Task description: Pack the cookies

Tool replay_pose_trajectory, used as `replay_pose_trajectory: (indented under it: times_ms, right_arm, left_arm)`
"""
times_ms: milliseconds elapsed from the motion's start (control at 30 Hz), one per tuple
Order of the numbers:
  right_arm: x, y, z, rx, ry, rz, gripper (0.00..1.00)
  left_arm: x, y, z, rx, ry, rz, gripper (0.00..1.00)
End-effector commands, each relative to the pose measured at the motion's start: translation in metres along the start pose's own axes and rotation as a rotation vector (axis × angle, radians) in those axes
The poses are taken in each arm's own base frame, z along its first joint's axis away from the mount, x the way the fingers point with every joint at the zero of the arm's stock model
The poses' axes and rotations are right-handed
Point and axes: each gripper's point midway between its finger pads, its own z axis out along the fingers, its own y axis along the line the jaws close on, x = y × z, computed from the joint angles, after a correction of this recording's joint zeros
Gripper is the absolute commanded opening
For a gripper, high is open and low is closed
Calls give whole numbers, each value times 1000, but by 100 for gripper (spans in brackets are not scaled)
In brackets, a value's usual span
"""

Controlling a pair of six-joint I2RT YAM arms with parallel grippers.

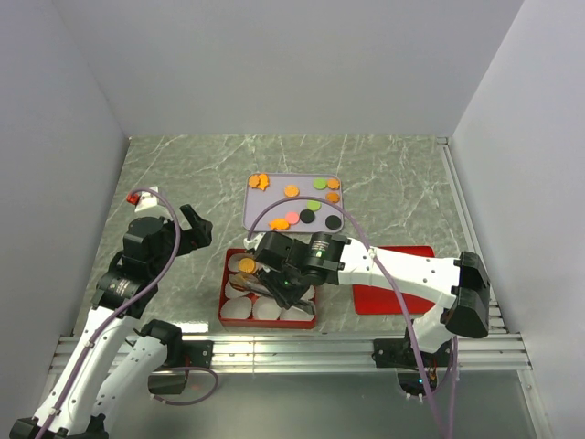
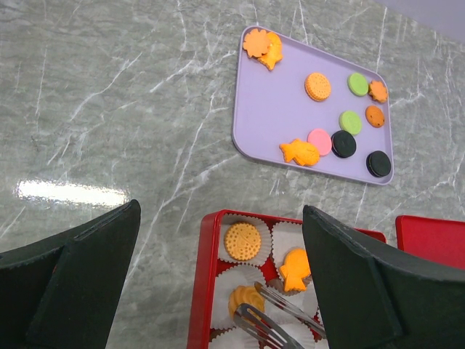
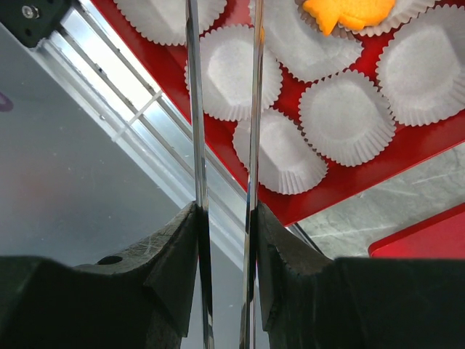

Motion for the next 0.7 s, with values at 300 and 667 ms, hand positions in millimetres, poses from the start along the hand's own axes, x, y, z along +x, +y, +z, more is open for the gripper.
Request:
replay_pose_trajectory:
  times_ms: [300, 667]
  right_arm:
    - [-10, -8, 0, 68, -52, 9, 47]
    - [-18, -10, -5, 81, -84, 10, 51]
  left_arm:
    - [-9, -3, -3, 10, -35, 1, 99]
    - [-9, -3, -3, 8, -34, 1, 99]
